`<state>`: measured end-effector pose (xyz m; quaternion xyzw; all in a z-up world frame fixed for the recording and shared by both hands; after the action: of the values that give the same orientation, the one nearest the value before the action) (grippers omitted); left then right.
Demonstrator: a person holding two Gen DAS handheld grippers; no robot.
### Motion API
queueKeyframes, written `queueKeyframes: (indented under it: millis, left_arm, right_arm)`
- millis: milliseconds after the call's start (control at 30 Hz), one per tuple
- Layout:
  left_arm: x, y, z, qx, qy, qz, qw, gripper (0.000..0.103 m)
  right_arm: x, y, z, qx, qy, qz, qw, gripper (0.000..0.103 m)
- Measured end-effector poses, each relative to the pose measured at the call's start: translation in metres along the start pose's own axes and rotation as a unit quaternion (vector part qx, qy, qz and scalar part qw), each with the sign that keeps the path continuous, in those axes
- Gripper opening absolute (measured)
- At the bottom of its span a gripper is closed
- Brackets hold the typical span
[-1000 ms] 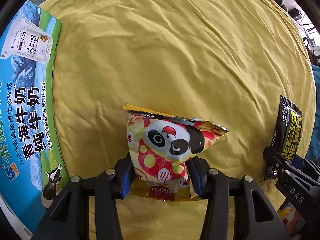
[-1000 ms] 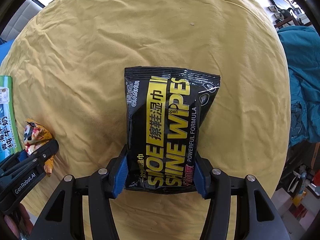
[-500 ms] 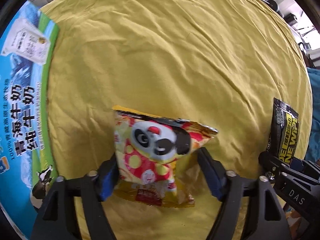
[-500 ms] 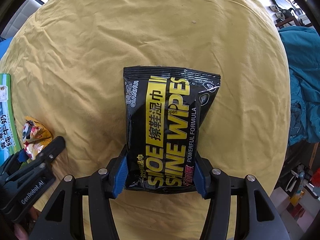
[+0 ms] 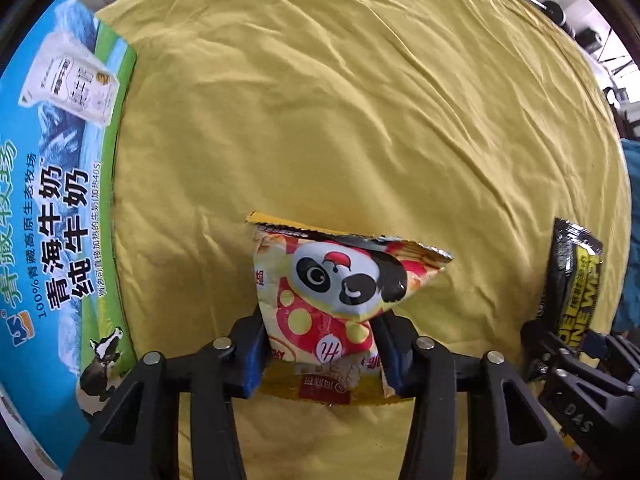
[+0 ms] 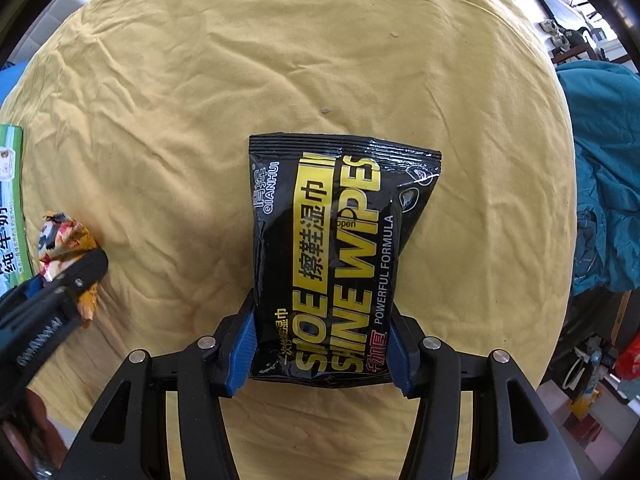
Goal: Organize soft objects
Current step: 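Carry the panda bag with the left tool while the right tool carries the wipe pack into the box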
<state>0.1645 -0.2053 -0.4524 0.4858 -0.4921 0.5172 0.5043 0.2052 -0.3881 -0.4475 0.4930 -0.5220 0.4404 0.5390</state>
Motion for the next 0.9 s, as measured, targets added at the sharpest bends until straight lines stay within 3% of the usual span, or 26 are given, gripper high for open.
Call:
queueKeyframes:
  millis: [333, 533, 900]
  left_arm:
    - [0.017, 0.020, -0.003, -0.013, -0.018, 0.024, 0.9995, 0.038]
    - [0.042, 0.036, -0.003, -0.023, -0.021, 0.038, 0.9988, 0.038]
    - [0.133, 0.058, -0.012, -0.038, -0.003, 0.104, 0.9939, 0.038]
  right_arm:
    - [0.005, 0.020, -0.016, 0.015, 0.011, 0.019, 1.000, 0.052]
    - [0.014, 0.045, -0.024, 0.021, -0.006, 0.034, 0.999, 0.051]
    - [0.078, 0.096, -0.043, 0.035, -0.045, 0.082, 0.995, 0.050]
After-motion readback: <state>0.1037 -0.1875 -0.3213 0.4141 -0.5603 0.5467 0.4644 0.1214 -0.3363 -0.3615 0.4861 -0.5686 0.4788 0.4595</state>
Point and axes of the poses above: each gripper's, at about its wrist camera, not at the fingertips, and x roughly against the way its jaws point, z to its right, y to its underside, the point moved 5 cm from there along -x, roughly the way its jaws point, and after that the axes turned 4 degrees about z, right-handed, at the moved point
